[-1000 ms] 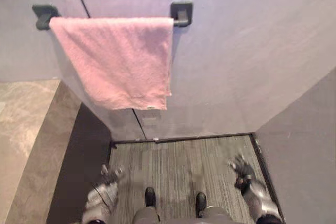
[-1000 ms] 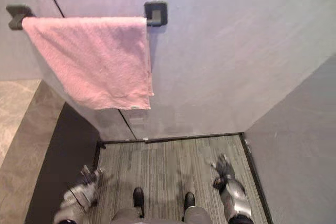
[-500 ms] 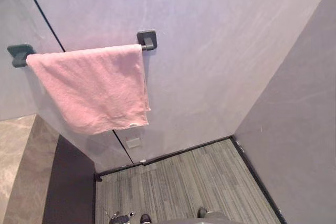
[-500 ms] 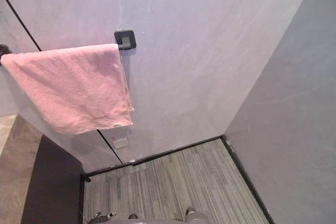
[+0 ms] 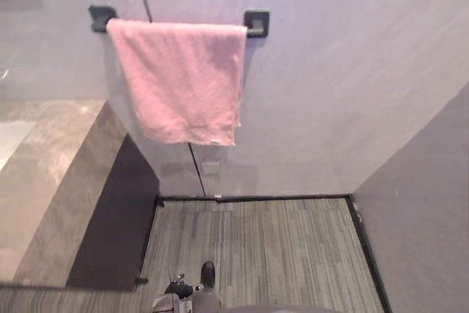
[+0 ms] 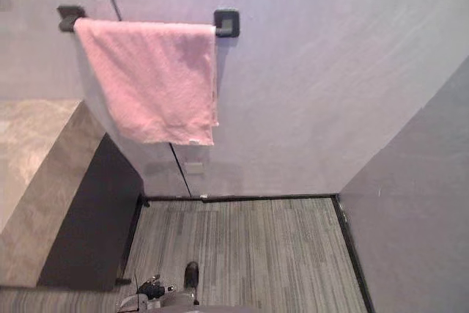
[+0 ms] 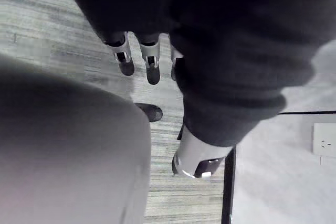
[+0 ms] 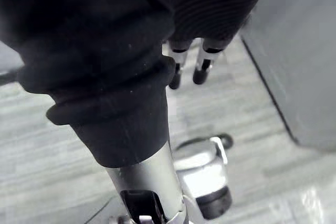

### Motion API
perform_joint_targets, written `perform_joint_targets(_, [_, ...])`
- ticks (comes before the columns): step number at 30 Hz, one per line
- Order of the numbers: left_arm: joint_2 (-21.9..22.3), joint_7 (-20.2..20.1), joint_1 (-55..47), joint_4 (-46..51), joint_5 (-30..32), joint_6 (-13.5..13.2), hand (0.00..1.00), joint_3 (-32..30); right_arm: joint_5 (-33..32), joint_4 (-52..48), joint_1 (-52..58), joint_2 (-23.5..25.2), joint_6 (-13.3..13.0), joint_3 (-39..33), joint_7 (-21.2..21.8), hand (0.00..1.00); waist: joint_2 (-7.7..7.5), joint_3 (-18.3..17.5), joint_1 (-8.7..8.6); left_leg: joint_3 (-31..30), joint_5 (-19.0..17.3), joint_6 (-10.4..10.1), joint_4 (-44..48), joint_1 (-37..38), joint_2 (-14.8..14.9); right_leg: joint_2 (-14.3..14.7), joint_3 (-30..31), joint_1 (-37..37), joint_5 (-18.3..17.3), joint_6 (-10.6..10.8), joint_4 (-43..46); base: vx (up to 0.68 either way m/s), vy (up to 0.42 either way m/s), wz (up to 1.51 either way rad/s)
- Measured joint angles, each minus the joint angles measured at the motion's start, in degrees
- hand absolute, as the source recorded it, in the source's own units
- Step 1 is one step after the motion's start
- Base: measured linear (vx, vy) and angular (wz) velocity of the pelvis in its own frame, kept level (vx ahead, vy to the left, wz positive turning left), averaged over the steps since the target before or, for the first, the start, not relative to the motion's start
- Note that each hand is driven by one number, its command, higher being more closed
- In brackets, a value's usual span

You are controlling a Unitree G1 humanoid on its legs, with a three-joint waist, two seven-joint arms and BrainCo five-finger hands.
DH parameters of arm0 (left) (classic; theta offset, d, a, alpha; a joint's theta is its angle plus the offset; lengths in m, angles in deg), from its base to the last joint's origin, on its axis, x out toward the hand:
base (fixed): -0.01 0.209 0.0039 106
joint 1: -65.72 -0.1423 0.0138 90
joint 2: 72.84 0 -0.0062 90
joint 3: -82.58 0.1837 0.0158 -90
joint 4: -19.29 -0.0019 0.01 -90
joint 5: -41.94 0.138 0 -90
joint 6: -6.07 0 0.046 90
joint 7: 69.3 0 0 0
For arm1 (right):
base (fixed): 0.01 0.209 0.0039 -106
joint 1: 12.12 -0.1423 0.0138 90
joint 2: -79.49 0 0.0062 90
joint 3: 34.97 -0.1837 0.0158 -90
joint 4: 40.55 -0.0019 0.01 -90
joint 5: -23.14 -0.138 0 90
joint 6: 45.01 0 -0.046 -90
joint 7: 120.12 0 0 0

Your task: Organize washtable

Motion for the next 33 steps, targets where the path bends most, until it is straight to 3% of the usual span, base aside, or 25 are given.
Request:
perform_joint_targets(1, [0.1, 0.2, -0.2, 0.7, -1.1, -0.1, 0.0, -0.3, -0.1, -0.1, -0.3, -0.5, 0.0, 2.1, 0.0, 0.0, 0.32, 0.9, 0.62, -0.5, 1.0, 1.6, -0.2, 0.6, 0.8, 1.3, -0.2, 0.2, -1.7, -1.2, 1.9, -0.24, -0.131, 0.43])
perform_joint_targets(2, [0.6, 0.2, -0.5, 0.9, -1.6, -0.1, 0.0, -0.8, -0.6, -0.1, -0.2, -0.8, -0.1, 3.2, 0.1, 0.0, 0.62, 1.2, 1.04, -0.5, 0.1, 4.5, -0.6, 1.1, 1.1, 2.0, -0.2, 0.4, -3.0, -1.7, 2.4, -0.27, -0.12, 0.39])
perform_joint_targets(3, [0.4, 0.2, -0.9, 0.9, -1.9, -0.1, 0.0, -1.7, -1.8, -0.3, -0.2, -0.9, -0.1, 3.8, 0.3, 0.0, 0.69, 1.4, 0.75, 0.6, -3.3, 13.0, -2.0, 1.1, 0.8, 3.5, 0.0, 1.2, -5.3, -3.3, -0.1, -0.25, -0.121, 0.67])
perform_joint_targets(4, [-0.1, 0.2, -0.6, 0.9, -1.9, 0.0, 0.0, -2.8, -2.8, -1.7, -0.4, 0.4, -0.3, 4.0, 0.2, 0.0, -2.43, 1.9, -0.23, 6.1, -12.6, 14.5, -1.9, 0.6, -0.3, 3.9, 1.1, 0.9, -4.7, -6.5, -7.0, -0.24, -0.12, 0.8])
perform_joint_targets(5, [-0.7, -0.1, -0.2, 1.7, -2.4, -0.2, 0.0, -5.0, -3.0, -2.1, -0.7, 1.5, -0.7, 3.9, 0.1, 0.0, -4.95, 2.3, -0.36, 9.5, -13.4, 13.5, 2.3, -1.0, -2.3, 1.4, -0.8, 0.1, -7.0, -9.1, -8.2, -0.26, -0.154, 0.97])
perform_joint_targets(6, [-0.4, 0.3, 0.6, 1.6, -2.4, 0.0, 0.0, -6.1, -3.5, -2.2, -1.5, 1.1, -1.1, 3.4, -0.4, 0.0, -3.95, 2.8, -1.2, 10.9, -13.4, 13.1, 18.5, -5.2, -2.8, 0.1, -5.5, -1.8, -6.5, -7.3, -8.5, -0.32, -0.163, 0.77])
perform_joint_targets(7, [-0.1, 0.1, 0.5, 1.4, -2.5, 0.1, 0.0, -6.1, -3.9, -2.8, -1.7, 0.2, -1.3, 4.8, 0.1, 0.0, -4.19, 2.8, -1.89, 13.1, -15.2, 11.1, 30.3, -5.2, -3.5, -1.0, -7.3, -4.6, -5.9, -7.1, -7.4, -0.35, -0.178, 0.75])
perform_joint_targets(8, [-0.3, 0.3, 0.4, 0.8, -2.4, 0.1, 0.0, -6.1, -3.9, -3.2, -1.5, 0.1, -1.3, 6.0, 0.2, 0.0, -4.27, 2.8, -2.44, 13.9, -17.0, 9.4, 33.6, -3.5, -3.4, -1.2, -8.1, -5.4, -5.1, -7.3, -7.6, -0.34, -0.145, 0.72])
perform_joint_targets(9, [-0.7, 0.3, 0.7, -1.2, -2.4, 0.3, 0.0, -5.9, -3.9, -3.9, -0.8, 0.4, -1.3, 7.2, 0.4, 0.0, -4.27, 2.8, -2.84, 14.6, -21.0, 6.2, 37.9, 1.4, -2.4, -1.0, -10.5, -6.0, -3.7, -7.6, -8.4, -0.29, -0.137, 0.91])
perform_joint_targets(10, [-0.7, 0.3, 0.8, -2.4, -2.2, 0.6, 0.0, -5.0, -3.9, -3.9, -0.5, 0.8, -1.3, 7.3, 0.7, 0.0, -4.29, 2.8, -3.2, 15.5, -22.9, 4.8, 40.1, 7.0, -0.2, -0.4, -13.0, -6.7, -3.0, -7.8, -8.8, -0.32, -0.156, 1.09])
perform_joint_targets(11, [-0.3, 0.2, 0.8, -3.2, -1.9, 0.6, 0.0, -5.0, -3.9, -3.9, -0.5, 1.0, -1.3, 7.2, 1.1, 0.0, -4.28, 2.7, -3.78, 15.5, -22.9, 4.7, 40.3, 9.7, 1.1, -0.2, -15.0, -7.2, -2.8, -7.8, -8.9, -0.27, -0.152, 1.56])
perform_joint_targets(12, [0.0, 0.0, 0.9, -3.8, -1.2, 0.7, 0.0, -4.3, -3.9, -3.9, -0.8, 1.2, -1.3, 7.0, 1.5, 0.0, -4.13, 2.5, -5.57, 15.4, -22.7, 4.5, 39.1, 14.4, 4.0, 0.0, -19.1, -8.1, -2.6, -7.6, -8.7, -0.26, -0.101, 1.9])
perform_joint_targets(14, [0.5, 0.0, 0.9, -4.6, -1.0, 0.6, 0.0, -2.7, -3.9, -3.8, -1.6, 1.0, -1.4, 6.9, 1.7, 0.0, -2.85, 1.7, -6.17, 15.3, -22.1, 3.5, 33.4, 20.8, 7.9, -0.4, -23.5, -11.5, -2.1, -8.3, -7.4, -0.22, 0.024, 1.75])
perform_joint_targets(16, [0.4, 0.1, 0.9, -5.9, -0.7, 0.7, 0.0, -2.3, -3.9, -3.9, -3.4, -0.2, -1.6, 7.3, 2.4, 0.0, -2.49, 1.7, -6.4, 15.5, -20.5, 1.1, 26.0, 26.2, 11.5, -2.4, -27.2, -14.6, -2.0, -8.4, -4.8, -0.24, 0.183, 1.46])
perform_joint_targets(17, [-0.1, 0.1, 0.8, -6.6, -0.7, 0.8, 0.0, -1.1, -3.9, -3.9, -3.4, -0.4, -1.6, 8.1, 2.5, 0.0, -2.58, 1.7, -6.96, 15.4, -19.0, -1.3, 22.3, 27.0, 13.0, -3.7, -28.2, -14.6, -2.0, -8.4, -3.5, -0.24, 0.281, 1.73])
perform_joint_targets(19, [-0.1, 0.0, 0.3, -7.1, -0.7, 0.8, 0.0, 0.2, -3.9, -4.2, -3.1, -1.5, -1.8, 9.3, 2.6, 0.0, -1.96, 1.6, -7.55, 15.8, -16.5, -3.0, 17.1, 26.6, 14.7, -6.4, -28.0, -14.7, -1.6, -7.7, 0.3, -0.2, 0.328, 1.62])
perform_joint_targets(20, [0.4, 0.0, -0.5, -6.8, -0.7, 0.6, 0.0, 1.8, -3.9, -4.8, -2.2, -4.3, -2.3, 11.6, 3.7, 0.0, 0.54, 0.3, -7.67, 16.2, -8.9, -1.8, 10.6, 24.1, 14.6, -7.4, -27.8, -15.8, -0.8, -6.2, 2.3, -0.17, 0.449, 1.22])
perform_joint_targets(21, [0.6, 0.0, -1.0, -6.6, -0.7, 0.6, 0.0, 2.3, -3.9, -5.0, -2.0, -5.2, -2.4, 12.5, 4.4, 0.0, 1.69, 0.0, -7.95, 18.0, -10.5, -3.7, 10.0, 23.5, 14.7, -7.8, -27.7, -16.3, -0.7, -5.3, 2.8, -0.16, 0.567, 1.44])
perform_joint_targets(23, [0.1, 0.2, -1.9, -6.4, -0.7, 0.5, 0.0, 2.9, -4.2, -5.0, -1.7, -5.4, -2.5, 13.1, 4.7, 0.0, 1.18, -0.7, -9.04, 19.2, -13.1, -8.8, 0.7, 25.3, 11.0, -11.9, -27.7, -16.6, 1.1, -1.0, 2.8, -0.09, 0.543, 1.15])
perform_joint_targets(24, [-0.3, 0.3, -1.9, -6.5, -0.7, 0.5, 0.0, 2.8, -4.4, -5.1, -1.3, -5.4, -2.6, 12.9, 4.7, 0.0, 1.1, -0.7, -8.96, 19.5, -13.7, -9.7, -1.2, 25.9, 10.1, -12.7, -27.6, -16.6, 1.4, -0.5, 2.8, -0.11, 0.551, 0.91])
perform_joint_targets(25, [-0.5, 0.5, -2.1, -6.5, -0.7, 0.1, 0.0, 2.2, -4.6, -5.0, -0.9, -5.0, -2.7, 11.6, 4.7, 0.0, 0.56, -0.5, -8.72, 20.2, -14.4, -9.8, -5.0, 27.2, 7.4, -14.7, -26.6, -16.4, 2.3, 0.6, 2.9, -0.11, 0.432, 0.56])
perform_joint_targets(28, [-1.5, 1.9, -3.4, -6.5, -0.6, -0.2, 0.0, -1.9, -6.4, -5.1, -0.3, -2.9, -2.8, 7.7, 3.4, 0.0, -0.85, 0.1, -8.7, 20.2, -15.4, -9.4, -5.4, 27.1, 4.3, -16.8, -21.6, -16.3, 6.1, 0.2, 1.7, -0.13, 0.277, 0.23])
perform_joint_targets(30, [-2.4, 3.1, -4.6, -6.9, -0.1, -0.2, 0.0, -4.3, -8.0, -5.1, 1.2, -1.4, -2.9, 4.7, 2.1, 0.0, -0.79, 0.1, -8.95, 19.4, -15.5, -9.1, -5.4, 25.8, 4.0, -15.9, -17.4, -15.5, 8.7, 1.6, -1.2, -0.16, 0.106, 0.3])
perform_joint_targets(31, [-2.6, 3.6, -4.9, -7.2, -0.1, -0.2, 0.0, -5.6, -8.7, -5.0, 2.2, -0.2, -2.7, 4.1, 1.3, 0.0, -0.37, 0.4, -8.9, 18.2, -16.1, -8.0, -5.4, 25.1, 4.4, -15.2, -15.9, -14.8, 8.9, 2.0, -2.0, -0.19, 0.037, 0.68])
perform_joint_targets(33, [-2.9, 4.3, -5.7, -7.2, -0.1, 0.0, 0.0, -6.3, -9.6, -4.4, 3.6, 1.6, -1.7, 2.1, 1.2, 0.0, 0.0, 0.6, -8.96, 14.8, -15.6, -7.4, -5.4, 23.8, 4.8, -13.9, -11.7, -15.0, 6.1, 4.4, 1.1, -0.11, -0.059, 0.73])
